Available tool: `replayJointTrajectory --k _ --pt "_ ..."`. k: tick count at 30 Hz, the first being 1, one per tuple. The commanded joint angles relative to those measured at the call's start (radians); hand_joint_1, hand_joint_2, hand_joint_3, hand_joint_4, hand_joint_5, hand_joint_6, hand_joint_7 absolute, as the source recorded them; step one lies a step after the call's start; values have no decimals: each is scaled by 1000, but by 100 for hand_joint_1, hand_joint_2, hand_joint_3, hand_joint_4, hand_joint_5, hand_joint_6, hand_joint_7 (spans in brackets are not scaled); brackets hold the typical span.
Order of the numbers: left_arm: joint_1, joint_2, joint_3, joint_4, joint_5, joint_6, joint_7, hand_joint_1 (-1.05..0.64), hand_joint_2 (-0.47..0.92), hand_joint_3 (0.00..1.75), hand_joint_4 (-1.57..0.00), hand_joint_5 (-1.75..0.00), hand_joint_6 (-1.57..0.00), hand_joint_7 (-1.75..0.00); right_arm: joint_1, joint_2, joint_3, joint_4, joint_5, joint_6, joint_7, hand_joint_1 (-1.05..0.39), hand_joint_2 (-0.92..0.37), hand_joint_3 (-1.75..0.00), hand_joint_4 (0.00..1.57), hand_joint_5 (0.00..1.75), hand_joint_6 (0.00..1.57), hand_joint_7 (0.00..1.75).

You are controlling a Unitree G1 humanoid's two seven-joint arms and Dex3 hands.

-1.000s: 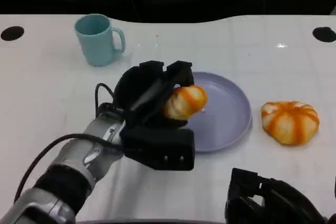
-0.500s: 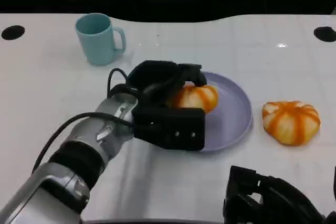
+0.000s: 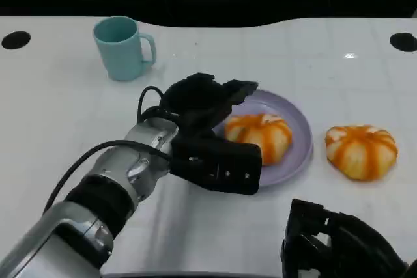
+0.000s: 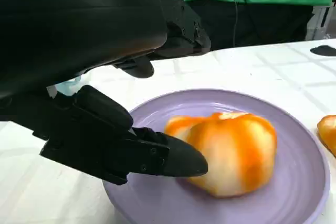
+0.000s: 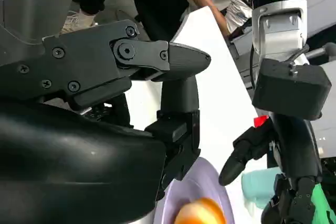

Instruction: Grasp the bread from the table and place it into the plate.

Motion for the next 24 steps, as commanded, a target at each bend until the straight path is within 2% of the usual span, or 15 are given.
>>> replayJointTrajectory --k 1,7,14,19,20,21,24 --pt "55 54 10 -90 -12 3 -41 -82 92 40 -10 -47 -19 -2 -3 -4 -11 0 8 -5 2 -52 -92 -40 60 175 43 168" --pt "156 103 56 -233 -68 -33 -64 -79 92 41 -18 -50 -25 -5 -1 -4 -15 2 15 -11 10 -51 -92 -41 61 175 44 168" --pt "322 126 174 -376 -239 -166 -62 -65 92 34 -44 -65 -48 -14 6 -7 -18 -10 17 -4 6 -53 -92 -40 61 175 44 169" --pt "479 94 293 -459 -575 -253 -232 -54 92 31 -61 -125 -71 -32 12 -9 -18 -15 13 -14 10 -52 -92 -41 59 175 42 168" --pt "508 83 313 -474 -648 -258 -275 -53 92 29 -62 -138 -73 -42 12 -10 -18 -14 14 -14 12 -51 -92 -41 59 175 42 168" --pt "538 71 332 -490 -722 -255 -320 -52 92 29 -64 -150 -71 -65 13 -11 -18 -15 15 -12 12 -51 -92 -41 59 175 42 168" --pt "625 57 370 -559 -875 -201 -429 -57 92 30 -64 -167 -67 -102 13 -13 -20 -17 15 -6 12 -52 -92 -40 60 175 43 167"
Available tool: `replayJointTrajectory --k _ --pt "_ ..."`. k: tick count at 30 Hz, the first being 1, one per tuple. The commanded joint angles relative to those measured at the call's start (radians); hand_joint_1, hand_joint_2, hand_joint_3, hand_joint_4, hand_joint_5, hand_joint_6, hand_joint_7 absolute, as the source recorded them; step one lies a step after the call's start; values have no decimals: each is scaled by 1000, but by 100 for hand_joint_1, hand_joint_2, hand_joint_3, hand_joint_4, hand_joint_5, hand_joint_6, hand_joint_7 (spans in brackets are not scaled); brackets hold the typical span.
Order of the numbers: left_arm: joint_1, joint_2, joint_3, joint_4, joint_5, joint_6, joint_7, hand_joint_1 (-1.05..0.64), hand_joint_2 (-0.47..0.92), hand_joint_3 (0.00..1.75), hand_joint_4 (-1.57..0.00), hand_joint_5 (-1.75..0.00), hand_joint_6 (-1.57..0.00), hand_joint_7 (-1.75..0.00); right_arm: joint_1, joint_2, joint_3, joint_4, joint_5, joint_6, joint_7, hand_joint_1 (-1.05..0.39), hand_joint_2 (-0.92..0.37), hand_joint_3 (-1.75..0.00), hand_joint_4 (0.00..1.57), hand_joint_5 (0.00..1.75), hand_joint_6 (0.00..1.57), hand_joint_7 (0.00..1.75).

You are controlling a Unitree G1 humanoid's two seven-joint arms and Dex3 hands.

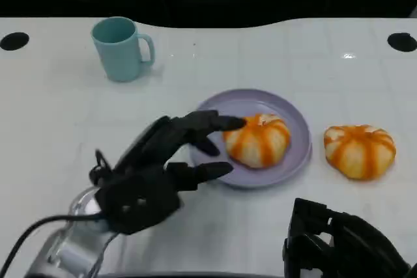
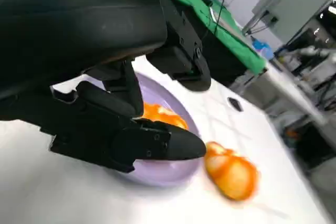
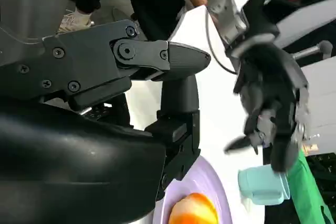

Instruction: Grasp the bread from the table and place it into the plate.

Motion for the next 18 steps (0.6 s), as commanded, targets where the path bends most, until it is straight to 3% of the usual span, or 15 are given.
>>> replayJointTrajectory --k 1,8,12,18 --pt "130 -7 59 -109 -203 67 -149 -64 92 30 -66 -171 -67 -113 3 -15 -9 -10 4 -5 6 -53 -92 -39 60 175 43 168" --pt "291 -16 117 -283 -414 290 -267 -70 92 31 -70 -175 -57 -159 5 -15 -8 -13 -6 -16 1 -55 -92 -40 61 175 43 169" --pt "371 -14 157 -347 -530 383 -351 -64 92 32 -70 -175 -52 -167 13 -7 -11 -21 -5 -26 -11 -55 -92 -41 60 175 43 170" --pt "425 -22 191 -385 -595 452 -416 -68 92 28 -79 -175 -57 -175 21 5 -21 -22 9 -31 -23 -52 -92 -45 59 175 41 172"
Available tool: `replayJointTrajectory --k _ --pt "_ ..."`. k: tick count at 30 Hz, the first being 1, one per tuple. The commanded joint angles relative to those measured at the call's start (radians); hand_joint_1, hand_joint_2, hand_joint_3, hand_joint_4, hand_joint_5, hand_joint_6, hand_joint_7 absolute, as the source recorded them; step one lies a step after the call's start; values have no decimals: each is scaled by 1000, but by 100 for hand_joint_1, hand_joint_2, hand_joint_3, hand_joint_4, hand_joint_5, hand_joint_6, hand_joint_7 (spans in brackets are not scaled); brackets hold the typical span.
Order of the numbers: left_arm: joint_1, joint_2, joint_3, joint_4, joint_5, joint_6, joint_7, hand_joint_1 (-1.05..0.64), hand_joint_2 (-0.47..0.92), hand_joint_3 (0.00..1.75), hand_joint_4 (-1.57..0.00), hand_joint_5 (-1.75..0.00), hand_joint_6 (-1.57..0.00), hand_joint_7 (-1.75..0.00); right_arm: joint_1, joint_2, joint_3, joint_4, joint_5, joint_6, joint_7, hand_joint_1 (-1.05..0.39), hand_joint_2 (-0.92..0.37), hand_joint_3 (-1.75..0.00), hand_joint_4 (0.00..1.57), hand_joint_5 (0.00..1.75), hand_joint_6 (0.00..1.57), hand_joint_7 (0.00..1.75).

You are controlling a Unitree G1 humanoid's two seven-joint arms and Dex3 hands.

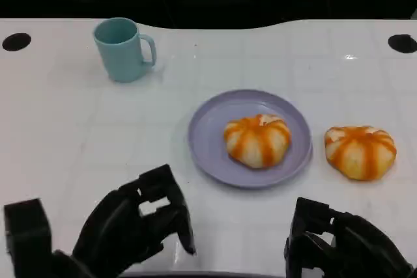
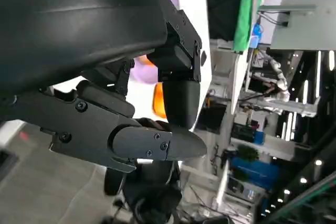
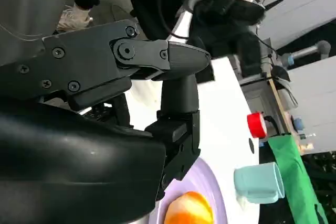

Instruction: Grasp the bread from the table and place it into the plate.

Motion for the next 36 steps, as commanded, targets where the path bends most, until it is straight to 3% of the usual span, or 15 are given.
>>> replayJointTrajectory --k 1,36 --pt "22 3 25 -30 -37 48 -45 -69 92 27 -81 -175 -58 -175 11 1 -18 -16 9 -11 -15 -52 -92 -45 59 175 40 172" --pt "-29 -47 80 91 -24 106 -150 -70 92 21 -87 -175 -64 -175 -28 11 -34 69 0 -68 1 -54 -92 -43 61 175 40 173"
